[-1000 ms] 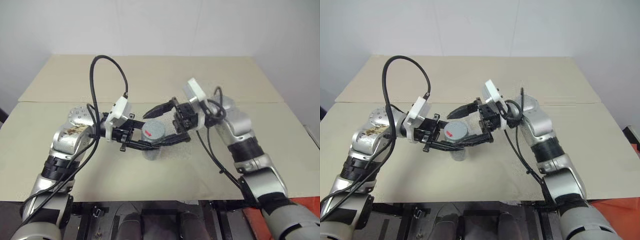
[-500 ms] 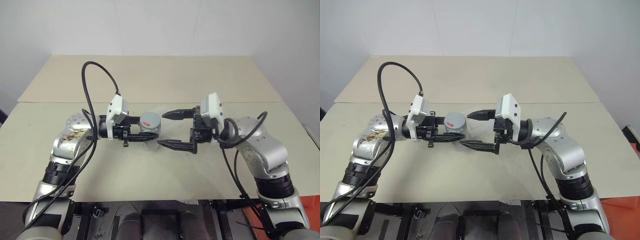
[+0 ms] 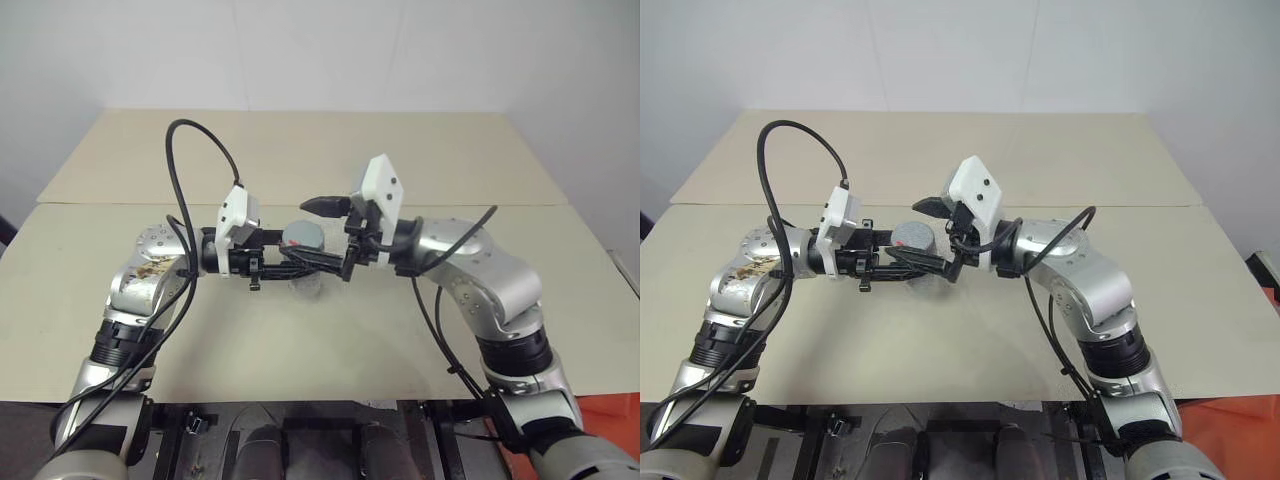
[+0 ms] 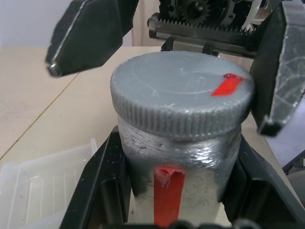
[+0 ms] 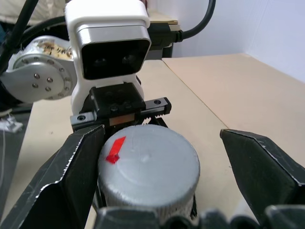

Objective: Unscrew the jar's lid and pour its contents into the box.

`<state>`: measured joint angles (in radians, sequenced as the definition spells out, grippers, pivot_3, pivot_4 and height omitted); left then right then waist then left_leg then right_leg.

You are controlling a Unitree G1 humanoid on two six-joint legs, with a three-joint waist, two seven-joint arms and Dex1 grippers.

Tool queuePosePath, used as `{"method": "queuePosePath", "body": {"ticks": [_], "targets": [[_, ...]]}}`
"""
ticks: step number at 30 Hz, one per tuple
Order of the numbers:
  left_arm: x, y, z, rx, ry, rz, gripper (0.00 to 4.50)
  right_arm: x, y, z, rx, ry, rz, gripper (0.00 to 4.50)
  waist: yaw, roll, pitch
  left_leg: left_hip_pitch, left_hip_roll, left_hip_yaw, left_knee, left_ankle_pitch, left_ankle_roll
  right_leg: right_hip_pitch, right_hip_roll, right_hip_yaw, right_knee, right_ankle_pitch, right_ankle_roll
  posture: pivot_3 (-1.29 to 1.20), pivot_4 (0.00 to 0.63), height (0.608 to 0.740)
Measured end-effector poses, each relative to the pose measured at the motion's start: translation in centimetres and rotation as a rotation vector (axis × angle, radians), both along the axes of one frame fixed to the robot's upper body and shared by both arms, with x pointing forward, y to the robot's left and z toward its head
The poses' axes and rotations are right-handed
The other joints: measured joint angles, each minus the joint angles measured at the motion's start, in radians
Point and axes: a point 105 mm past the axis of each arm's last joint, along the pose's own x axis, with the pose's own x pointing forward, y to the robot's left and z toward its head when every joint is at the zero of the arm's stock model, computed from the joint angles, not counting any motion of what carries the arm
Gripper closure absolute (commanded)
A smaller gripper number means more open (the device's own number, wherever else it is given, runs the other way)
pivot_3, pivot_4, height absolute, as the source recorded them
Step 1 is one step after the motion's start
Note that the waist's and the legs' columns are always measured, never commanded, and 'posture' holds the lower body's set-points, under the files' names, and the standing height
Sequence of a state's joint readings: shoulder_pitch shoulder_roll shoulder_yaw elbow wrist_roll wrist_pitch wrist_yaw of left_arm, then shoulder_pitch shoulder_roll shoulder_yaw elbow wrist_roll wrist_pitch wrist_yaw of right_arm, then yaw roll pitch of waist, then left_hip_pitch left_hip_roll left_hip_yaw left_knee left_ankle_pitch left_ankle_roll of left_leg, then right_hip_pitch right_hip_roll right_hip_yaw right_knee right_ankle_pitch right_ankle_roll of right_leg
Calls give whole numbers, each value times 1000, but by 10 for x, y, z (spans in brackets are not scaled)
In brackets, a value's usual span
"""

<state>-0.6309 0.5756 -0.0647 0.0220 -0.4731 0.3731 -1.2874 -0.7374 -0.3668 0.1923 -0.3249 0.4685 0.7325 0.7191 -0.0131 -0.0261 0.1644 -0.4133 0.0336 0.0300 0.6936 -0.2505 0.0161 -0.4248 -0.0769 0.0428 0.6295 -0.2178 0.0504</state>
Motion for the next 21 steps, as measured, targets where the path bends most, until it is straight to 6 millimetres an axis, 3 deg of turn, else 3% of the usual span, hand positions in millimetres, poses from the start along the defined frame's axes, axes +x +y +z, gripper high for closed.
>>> {"method": "queuePosePath", "body": {"ticks": [12, 21], "targets": [[0, -3, 0, -18, 4, -1, 2443, 3, -12, -7, -22, 46, 41, 56, 0, 0, 0, 0, 0, 0, 0, 0, 0, 0, 0, 0, 0, 0, 0, 0, 150, 740], [-5, 12, 9, -38, -8, -8, 2443, 18, -58, -6, -1, 91, -34, 56, 1, 0, 0, 0, 0, 0, 0, 0, 0, 0, 0, 0, -2, 0, 0, 0, 150, 740]]}}
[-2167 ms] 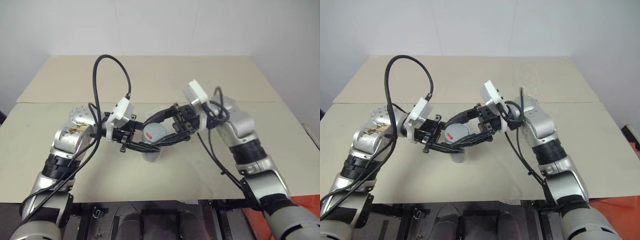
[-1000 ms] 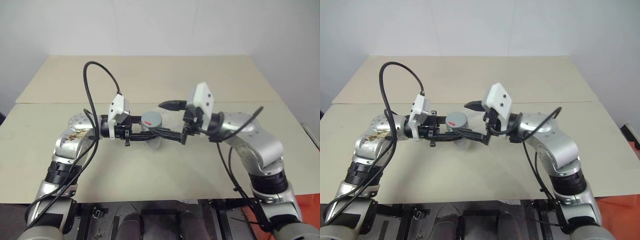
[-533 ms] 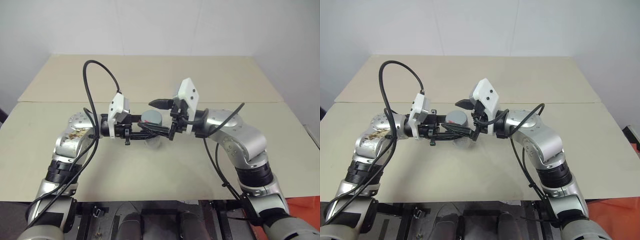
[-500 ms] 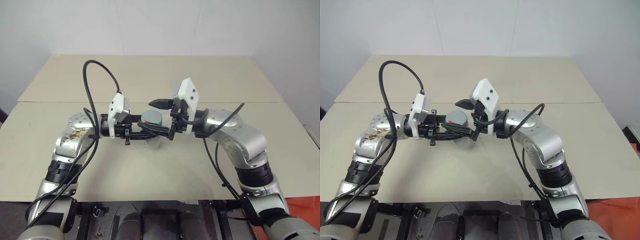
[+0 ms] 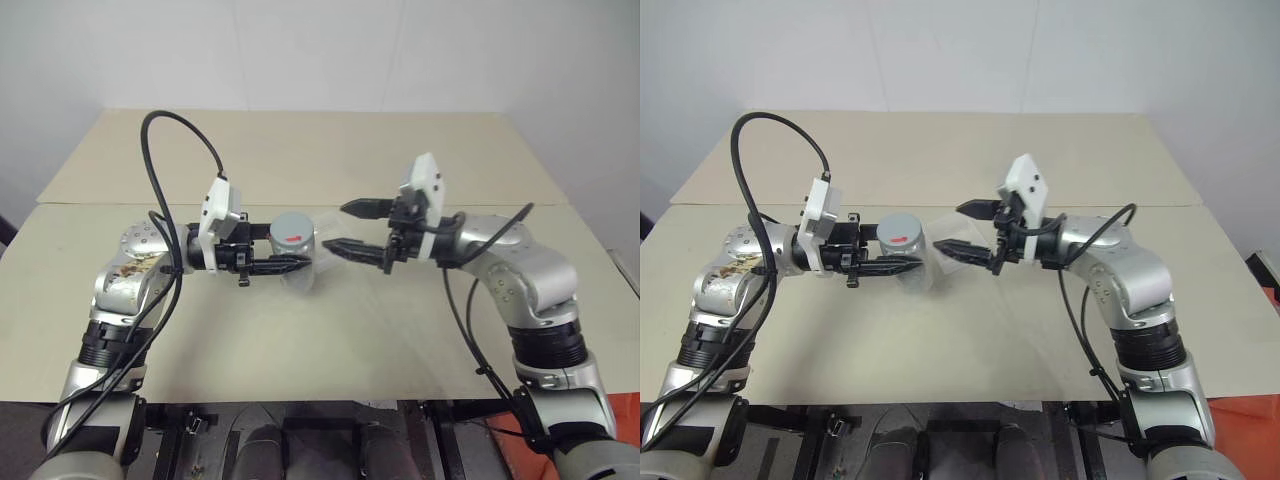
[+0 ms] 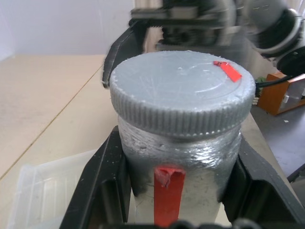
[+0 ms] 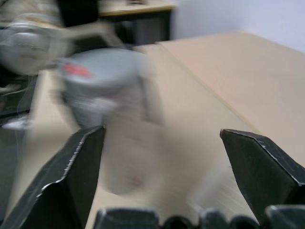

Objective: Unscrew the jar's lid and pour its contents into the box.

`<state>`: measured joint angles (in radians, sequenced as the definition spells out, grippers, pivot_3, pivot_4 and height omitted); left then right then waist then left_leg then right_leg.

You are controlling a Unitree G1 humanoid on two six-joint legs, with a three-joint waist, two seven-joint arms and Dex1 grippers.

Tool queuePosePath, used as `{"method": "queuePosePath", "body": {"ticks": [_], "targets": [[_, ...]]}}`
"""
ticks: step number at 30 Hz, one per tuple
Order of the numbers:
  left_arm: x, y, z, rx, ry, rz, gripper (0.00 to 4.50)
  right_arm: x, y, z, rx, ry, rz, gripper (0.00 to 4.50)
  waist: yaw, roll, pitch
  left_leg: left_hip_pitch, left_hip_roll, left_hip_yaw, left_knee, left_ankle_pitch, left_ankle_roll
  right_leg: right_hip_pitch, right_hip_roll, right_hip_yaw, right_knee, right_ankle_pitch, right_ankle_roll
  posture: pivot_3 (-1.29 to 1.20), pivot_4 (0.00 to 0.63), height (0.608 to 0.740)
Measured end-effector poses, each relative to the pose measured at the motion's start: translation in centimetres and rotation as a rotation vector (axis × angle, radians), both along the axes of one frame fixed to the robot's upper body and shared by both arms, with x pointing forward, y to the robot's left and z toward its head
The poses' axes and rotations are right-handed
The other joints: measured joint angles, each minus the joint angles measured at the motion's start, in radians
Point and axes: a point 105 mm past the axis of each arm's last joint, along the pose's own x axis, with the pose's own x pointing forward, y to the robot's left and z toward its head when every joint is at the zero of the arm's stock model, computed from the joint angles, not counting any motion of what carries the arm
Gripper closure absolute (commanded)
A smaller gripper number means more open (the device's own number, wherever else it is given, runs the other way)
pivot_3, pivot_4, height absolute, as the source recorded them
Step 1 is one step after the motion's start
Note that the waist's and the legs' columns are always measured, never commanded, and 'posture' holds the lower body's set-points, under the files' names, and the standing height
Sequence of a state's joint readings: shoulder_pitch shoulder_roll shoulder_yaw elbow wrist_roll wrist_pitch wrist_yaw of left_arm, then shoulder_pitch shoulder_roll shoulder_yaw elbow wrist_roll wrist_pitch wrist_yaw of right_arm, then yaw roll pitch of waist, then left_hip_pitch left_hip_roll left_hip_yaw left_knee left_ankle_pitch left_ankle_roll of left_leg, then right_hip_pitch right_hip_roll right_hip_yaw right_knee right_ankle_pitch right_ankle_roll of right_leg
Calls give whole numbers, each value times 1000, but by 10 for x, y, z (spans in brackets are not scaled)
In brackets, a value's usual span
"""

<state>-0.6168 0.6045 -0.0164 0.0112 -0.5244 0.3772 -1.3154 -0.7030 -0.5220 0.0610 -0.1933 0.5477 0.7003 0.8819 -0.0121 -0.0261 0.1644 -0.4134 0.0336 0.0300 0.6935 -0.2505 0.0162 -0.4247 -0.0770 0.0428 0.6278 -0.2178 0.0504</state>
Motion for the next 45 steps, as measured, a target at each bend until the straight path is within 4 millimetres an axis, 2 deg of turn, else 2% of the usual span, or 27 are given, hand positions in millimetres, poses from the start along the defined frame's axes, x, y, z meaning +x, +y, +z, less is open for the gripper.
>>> {"method": "queuePosePath", "body": {"ticks": [9, 16, 19, 25, 29, 36, 45], "targets": [[-3, 1, 1, 0, -1, -18, 2443, -14, -7, -6, -33, 4, 92, 56, 0, 0, 0, 0, 0, 0, 0, 0, 0, 0, 0, 0, 0, 0, 0, 0, 150, 740], [3, 3, 2, -7, 11, -4, 2443, -31, 9, 14, 4, -77, 182, 56, -1, 0, 0, 0, 0, 0, 0, 0, 0, 0, 0, 0, 0, 0, 0, 0, 150, 740], [4, -3, 5, -17, 6, -23, 2443, -28, 24, 27, 14, -133, 159, 56, -1, 0, 0, 0, 0, 0, 0, 0, 0, 0, 0, 0, 1, 0, 0, 0, 150, 740], [3, -7, 4, -10, 8, -42, 2443, -27, 48, 21, 10, -134, 153, 56, -1, 0, 0, -1, 0, 0, 0, 0, 0, -1, 0, 0, 2, 0, 0, 0, 150, 740], [4, -7, 4, -10, 12, -47, 2443, -24, 62, 29, 15, -165, 138, 56, -2, 0, 0, -1, 0, 0, 0, 0, 0, -1, 0, 0, 2, 0, 0, 0, 150, 740], [7, -6, 1, -1, 19, -33, 2443, -17, 71, 24, 5, -152, 83, 56, -1, 0, 0, -1, 0, 0, 0, 0, 0, -1, 0, 0, 2, 0, 0, 0, 150, 740], [7, -6, 1, 1, 18, -25, 2443, -14, 69, 20, -19, -141, 67, 56, -1, 0, 0, -1, 0, 0, 0, 0, 0, -1, 0, 0, 2, 0, 0, 0, 150, 740]]}}
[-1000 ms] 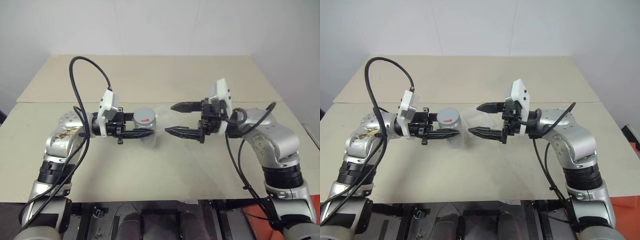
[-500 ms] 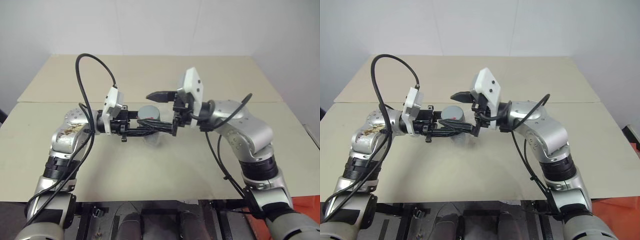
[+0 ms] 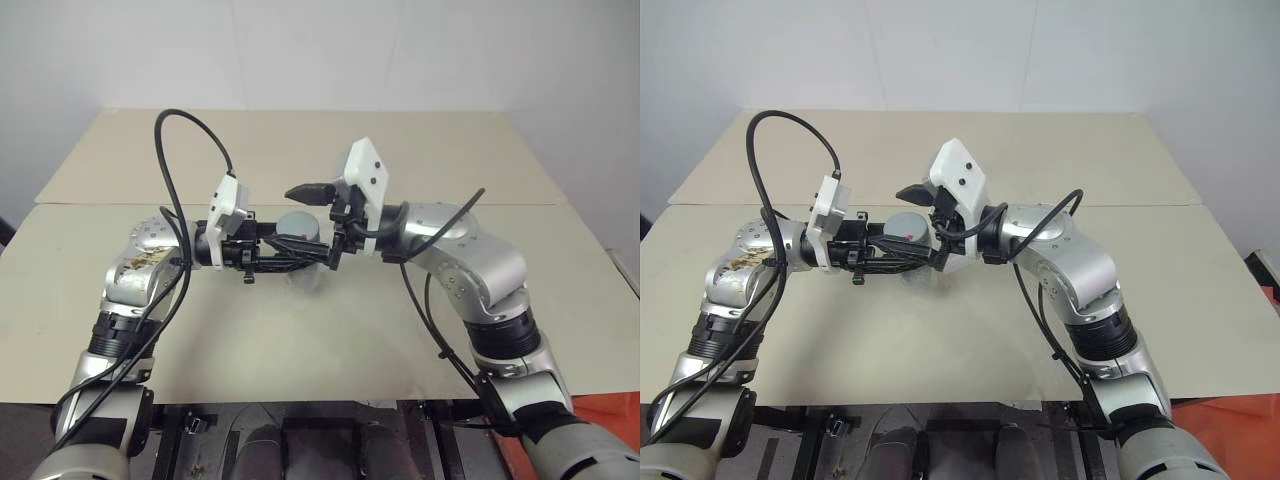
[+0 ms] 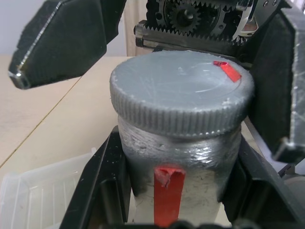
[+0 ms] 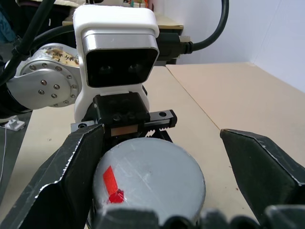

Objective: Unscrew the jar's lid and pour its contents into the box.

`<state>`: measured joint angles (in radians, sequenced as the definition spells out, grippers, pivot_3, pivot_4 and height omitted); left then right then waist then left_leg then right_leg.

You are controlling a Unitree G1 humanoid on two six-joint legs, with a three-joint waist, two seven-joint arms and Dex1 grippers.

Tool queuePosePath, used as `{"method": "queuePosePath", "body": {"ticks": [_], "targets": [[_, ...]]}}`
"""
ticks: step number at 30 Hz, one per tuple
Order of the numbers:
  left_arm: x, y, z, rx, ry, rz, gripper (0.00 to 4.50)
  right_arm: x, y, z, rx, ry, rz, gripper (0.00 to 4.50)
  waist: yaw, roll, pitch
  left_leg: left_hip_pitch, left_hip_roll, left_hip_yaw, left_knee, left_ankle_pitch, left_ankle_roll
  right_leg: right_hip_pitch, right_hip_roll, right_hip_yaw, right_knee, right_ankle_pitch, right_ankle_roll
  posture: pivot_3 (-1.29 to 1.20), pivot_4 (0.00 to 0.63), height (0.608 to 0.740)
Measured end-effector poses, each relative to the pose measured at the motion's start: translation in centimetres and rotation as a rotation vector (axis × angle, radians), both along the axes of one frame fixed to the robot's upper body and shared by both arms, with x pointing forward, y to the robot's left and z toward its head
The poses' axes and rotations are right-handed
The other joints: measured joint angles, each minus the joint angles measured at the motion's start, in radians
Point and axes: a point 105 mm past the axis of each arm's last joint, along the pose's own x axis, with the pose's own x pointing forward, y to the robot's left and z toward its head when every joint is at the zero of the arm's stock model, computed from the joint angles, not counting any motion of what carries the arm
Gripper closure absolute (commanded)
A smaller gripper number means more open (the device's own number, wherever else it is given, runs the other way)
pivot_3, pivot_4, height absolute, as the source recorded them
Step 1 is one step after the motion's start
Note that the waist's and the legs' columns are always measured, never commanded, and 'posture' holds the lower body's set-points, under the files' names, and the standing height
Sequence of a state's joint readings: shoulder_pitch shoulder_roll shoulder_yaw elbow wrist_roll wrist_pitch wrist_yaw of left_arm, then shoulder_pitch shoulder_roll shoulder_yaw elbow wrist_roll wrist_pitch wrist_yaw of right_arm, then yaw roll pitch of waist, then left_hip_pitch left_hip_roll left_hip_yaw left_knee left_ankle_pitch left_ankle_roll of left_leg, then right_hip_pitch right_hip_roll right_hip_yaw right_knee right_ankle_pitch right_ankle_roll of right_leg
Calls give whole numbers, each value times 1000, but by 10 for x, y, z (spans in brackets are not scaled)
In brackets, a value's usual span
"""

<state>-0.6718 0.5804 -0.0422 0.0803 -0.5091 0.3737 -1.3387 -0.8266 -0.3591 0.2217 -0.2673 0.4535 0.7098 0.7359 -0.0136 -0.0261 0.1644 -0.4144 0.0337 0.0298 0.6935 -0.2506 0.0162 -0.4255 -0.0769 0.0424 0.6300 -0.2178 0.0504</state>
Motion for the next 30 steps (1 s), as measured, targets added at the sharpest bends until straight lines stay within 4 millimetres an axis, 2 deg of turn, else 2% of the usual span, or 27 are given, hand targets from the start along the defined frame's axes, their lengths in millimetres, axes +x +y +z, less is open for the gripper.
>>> {"method": "queuePosePath", "body": {"ticks": [10, 13, 16, 23, 25, 30], "targets": [[6, 7, 1, 8, -2, 50, 2443, 1, -34, -7, -15, 52, -57, 56, 1, 0, 0, 0, 0, 0, 0, 0, 0, 0, 0, 0, -1, 0, 0, 0, 150, 740], [3, 9, 3, 8, -15, 35, 2443, 14, -64, -7, -8, 55, -186, 56, 5, 0, 0, 0, 0, 0, 0, 0, 0, 0, 0, 0, -2, 0, 0, 0, 150, 740], [1, 8, 2, 10, -18, 25, 2443, 16, -79, -11, -11, 67, -232, 56, 2, 0, 0, 0, 0, 0, 0, 0, 0, 0, 0, 0, -2, 0, 0, 0, 150, 740], [-3, 7, 2, 4, -23, 16, 2443, 5, -83, -17, -57, 71, -183, 56, -2, 0, 0, 0, 0, 0, 0, 0, 0, 0, 0, 0, -3, 0, 0, 0, 150, 740], [-2, 7, 1, 3, -20, 21, 2443, -3, -76, -13, -37, 72, -123, 56, -1, 0, 0, 0, 0, 0, 0, 0, 0, 0, 0, 0, -3, 0, 0, 0, 150, 740], [6, 5, 4, -11, -25, 27, 2443, -17, -48, 9, 28, 12, -3, 56, 0, 0, 0, 0, 0, 0, 0, 0, 0, 0, 0, 0, -2, 0, 0, 0, 150, 740]]}}
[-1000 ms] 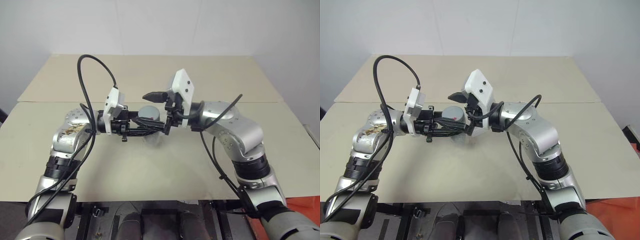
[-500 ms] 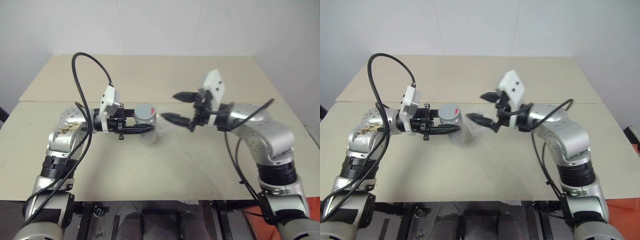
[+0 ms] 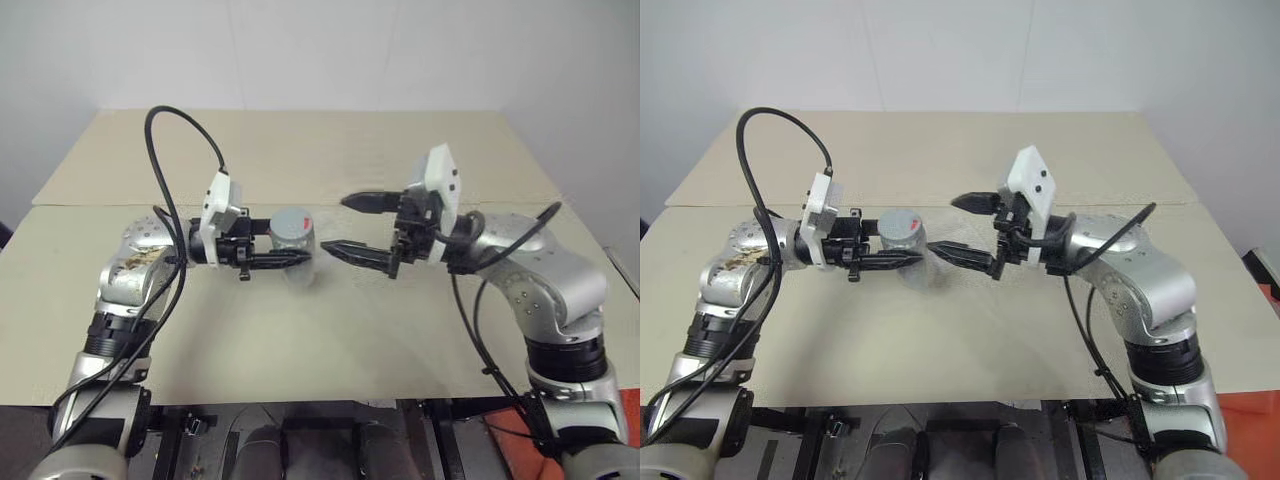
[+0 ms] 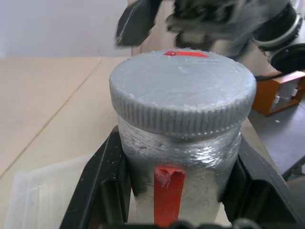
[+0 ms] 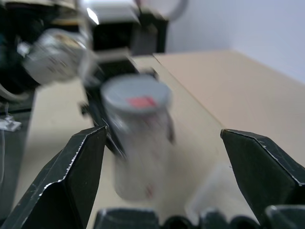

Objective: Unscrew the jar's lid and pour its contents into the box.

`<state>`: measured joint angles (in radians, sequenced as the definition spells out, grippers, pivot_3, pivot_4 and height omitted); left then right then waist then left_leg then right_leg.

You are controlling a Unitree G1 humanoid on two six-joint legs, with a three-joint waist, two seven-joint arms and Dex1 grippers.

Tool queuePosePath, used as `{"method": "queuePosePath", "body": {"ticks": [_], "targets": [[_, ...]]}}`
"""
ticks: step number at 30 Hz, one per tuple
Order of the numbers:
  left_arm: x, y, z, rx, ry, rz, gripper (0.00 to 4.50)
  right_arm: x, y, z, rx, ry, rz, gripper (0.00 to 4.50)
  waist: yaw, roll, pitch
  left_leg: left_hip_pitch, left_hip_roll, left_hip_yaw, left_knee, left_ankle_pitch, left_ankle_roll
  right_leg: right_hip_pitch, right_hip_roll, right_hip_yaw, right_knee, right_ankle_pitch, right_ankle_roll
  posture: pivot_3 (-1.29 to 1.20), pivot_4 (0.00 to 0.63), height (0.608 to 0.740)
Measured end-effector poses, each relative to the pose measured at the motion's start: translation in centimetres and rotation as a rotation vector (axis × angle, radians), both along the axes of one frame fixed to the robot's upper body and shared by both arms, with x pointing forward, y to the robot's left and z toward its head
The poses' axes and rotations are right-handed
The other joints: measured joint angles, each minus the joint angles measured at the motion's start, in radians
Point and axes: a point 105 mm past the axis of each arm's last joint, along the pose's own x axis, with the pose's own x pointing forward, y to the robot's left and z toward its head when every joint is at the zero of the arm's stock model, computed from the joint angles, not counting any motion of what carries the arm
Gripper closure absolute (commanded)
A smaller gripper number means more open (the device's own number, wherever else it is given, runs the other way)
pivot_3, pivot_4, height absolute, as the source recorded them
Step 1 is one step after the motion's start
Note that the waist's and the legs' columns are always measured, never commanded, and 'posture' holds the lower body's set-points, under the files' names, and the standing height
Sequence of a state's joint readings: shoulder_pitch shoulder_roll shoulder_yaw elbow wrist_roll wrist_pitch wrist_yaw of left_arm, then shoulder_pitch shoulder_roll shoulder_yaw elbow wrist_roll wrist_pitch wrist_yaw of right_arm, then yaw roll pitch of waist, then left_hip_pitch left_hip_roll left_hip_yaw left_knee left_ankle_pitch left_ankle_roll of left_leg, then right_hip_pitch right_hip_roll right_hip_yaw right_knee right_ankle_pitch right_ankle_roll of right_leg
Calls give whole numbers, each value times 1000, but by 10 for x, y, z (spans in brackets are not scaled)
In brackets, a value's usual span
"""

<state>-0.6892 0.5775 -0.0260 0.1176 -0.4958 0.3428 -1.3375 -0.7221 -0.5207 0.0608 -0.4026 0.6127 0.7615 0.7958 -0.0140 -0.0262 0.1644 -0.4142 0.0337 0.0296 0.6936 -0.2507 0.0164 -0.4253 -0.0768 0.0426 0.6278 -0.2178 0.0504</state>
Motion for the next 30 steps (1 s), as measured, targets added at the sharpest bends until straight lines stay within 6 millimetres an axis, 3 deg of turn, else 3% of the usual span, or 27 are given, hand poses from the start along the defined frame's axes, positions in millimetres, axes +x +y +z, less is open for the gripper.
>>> {"method": "queuePosePath", "body": {"ticks": [4, 14, 30], "targets": [[2, -5, 0, 4, -8, -21, 2443, 0, 21, 5, 24, -7, 32, 56, 0, 0, 0, 0, 0, 0, 0, 0, 0, 0, 0, 0, 2, 0, 0, 0, 150, 740], [2, -7, -2, 18, -11, -36, 2443, 16, 53, 0, 31, 31, -3, 56, -1, 0, 0, 0, 0, 0, 0, 0, 0, 0, 0, 0, 2, 0, 0, 0, 150, 740], [4, -2, -1, 29, -8, -6, 2443, 27, 49, -7, 14, 68, -29, 56, -1, 0, 0, 0, 0, 0, 0, 0, 0, 0, 0, 0, 2, 0, 0, 0, 150, 740]]}}
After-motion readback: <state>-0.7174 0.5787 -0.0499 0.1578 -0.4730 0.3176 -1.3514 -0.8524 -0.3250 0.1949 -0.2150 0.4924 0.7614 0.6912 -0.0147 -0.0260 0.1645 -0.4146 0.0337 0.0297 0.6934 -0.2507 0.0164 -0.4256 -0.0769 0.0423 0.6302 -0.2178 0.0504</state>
